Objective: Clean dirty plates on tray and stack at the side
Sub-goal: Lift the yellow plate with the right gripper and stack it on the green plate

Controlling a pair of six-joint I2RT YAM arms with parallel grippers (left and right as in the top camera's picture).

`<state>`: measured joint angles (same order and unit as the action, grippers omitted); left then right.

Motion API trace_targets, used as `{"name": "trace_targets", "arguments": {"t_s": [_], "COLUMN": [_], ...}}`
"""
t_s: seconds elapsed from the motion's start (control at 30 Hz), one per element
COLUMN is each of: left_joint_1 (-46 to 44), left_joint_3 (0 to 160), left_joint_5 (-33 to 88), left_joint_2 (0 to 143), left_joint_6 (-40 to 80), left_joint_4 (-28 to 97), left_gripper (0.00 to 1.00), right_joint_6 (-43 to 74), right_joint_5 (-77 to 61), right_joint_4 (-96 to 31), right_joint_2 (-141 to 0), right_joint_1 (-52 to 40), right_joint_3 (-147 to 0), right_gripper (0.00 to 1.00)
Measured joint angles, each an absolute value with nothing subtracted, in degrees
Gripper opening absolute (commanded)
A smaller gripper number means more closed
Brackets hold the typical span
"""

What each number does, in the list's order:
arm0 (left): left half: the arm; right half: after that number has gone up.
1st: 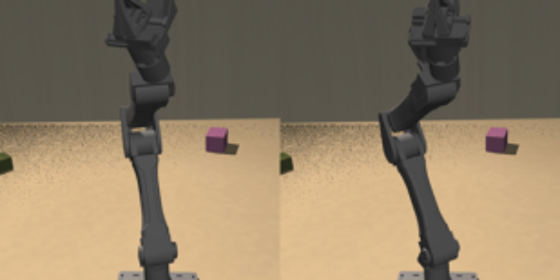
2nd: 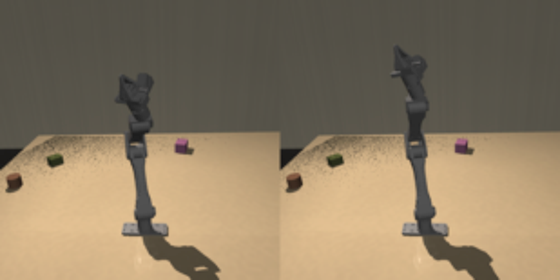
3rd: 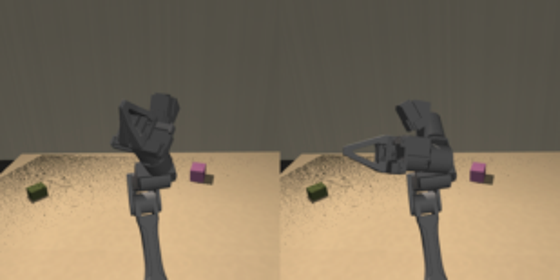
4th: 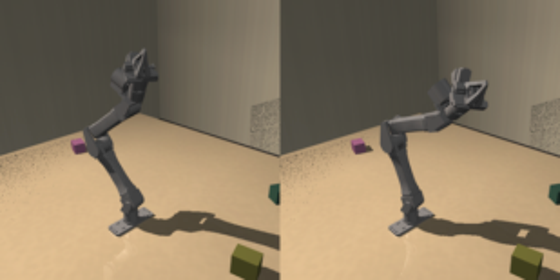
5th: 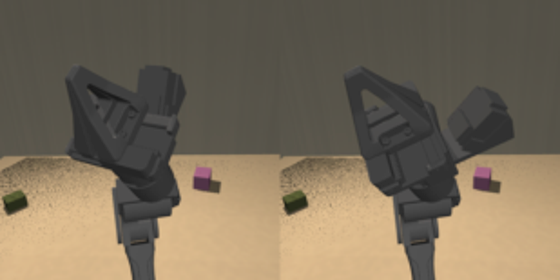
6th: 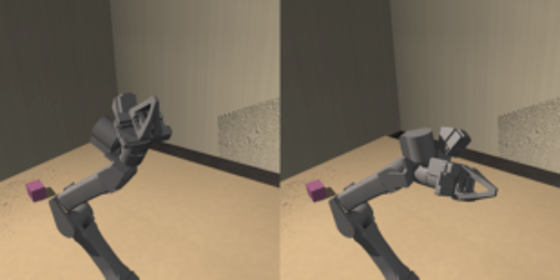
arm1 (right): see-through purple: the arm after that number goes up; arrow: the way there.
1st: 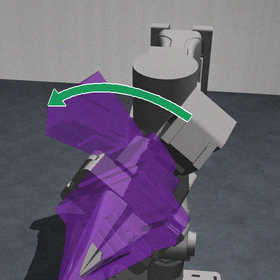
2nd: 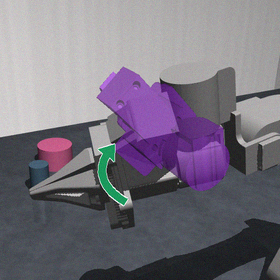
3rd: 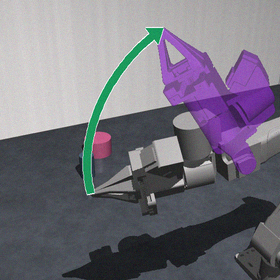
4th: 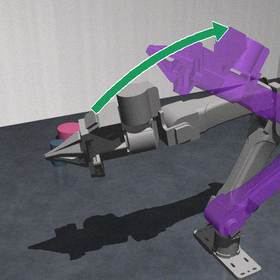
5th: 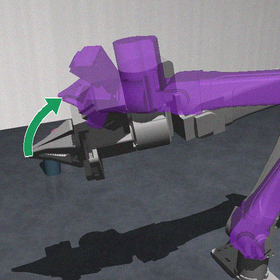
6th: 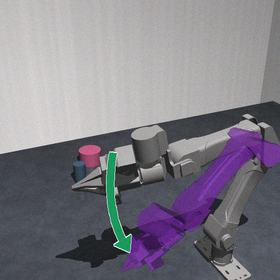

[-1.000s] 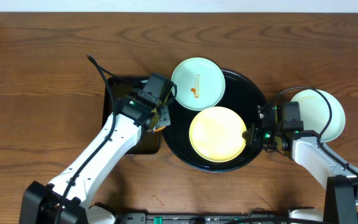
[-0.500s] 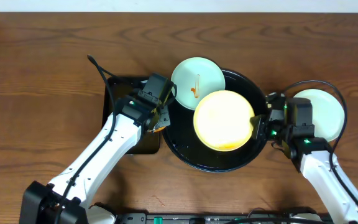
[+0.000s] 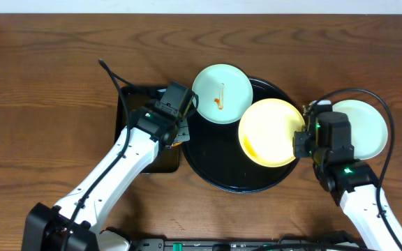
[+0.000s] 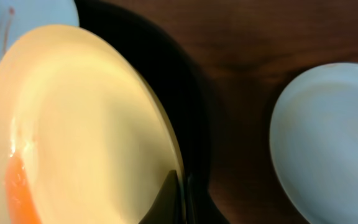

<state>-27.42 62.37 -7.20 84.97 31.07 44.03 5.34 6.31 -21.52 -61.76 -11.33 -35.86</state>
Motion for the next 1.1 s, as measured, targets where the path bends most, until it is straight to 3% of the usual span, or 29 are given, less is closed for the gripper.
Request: {"name": "trace_targets", "arguments": {"t_s": [0.27, 0.67, 0.9, 1.1], "left_joint_1": [-24.5, -17.4, -17.3, -17.3], "left_joint_3": [62.4, 62.4, 62.4, 62.4], "left_joint_5": [-8.6, -9.0, -9.0, -9.0], "left_joint_2": [85.0, 85.0, 85.0, 85.0], "left_joint_6": [28.2, 26.9, 26.7, 26.7], "left_joint_4": [44.1, 44.1, 44.1, 44.2], "left_gripper": [0.08, 0.08, 0.08, 0.08], "right_joint_6": [2.3, -11.3, -13.9, -6.9], "right_joint_5": [20.1, 46.2, 51.9, 49.5], "right_joint_4": [-28.4, -24.0, -23.3, -24.7], "right_joint_2": [-61.8, -62.1, -64.9, -67.4], "right_joint_1": [-20.0, -35.2, -37.8, -35.5], "right_joint_3": [-45.1, -47.0, -47.0, -47.0], "right_gripper": [0.01, 0.01, 0.01, 0.01]}}
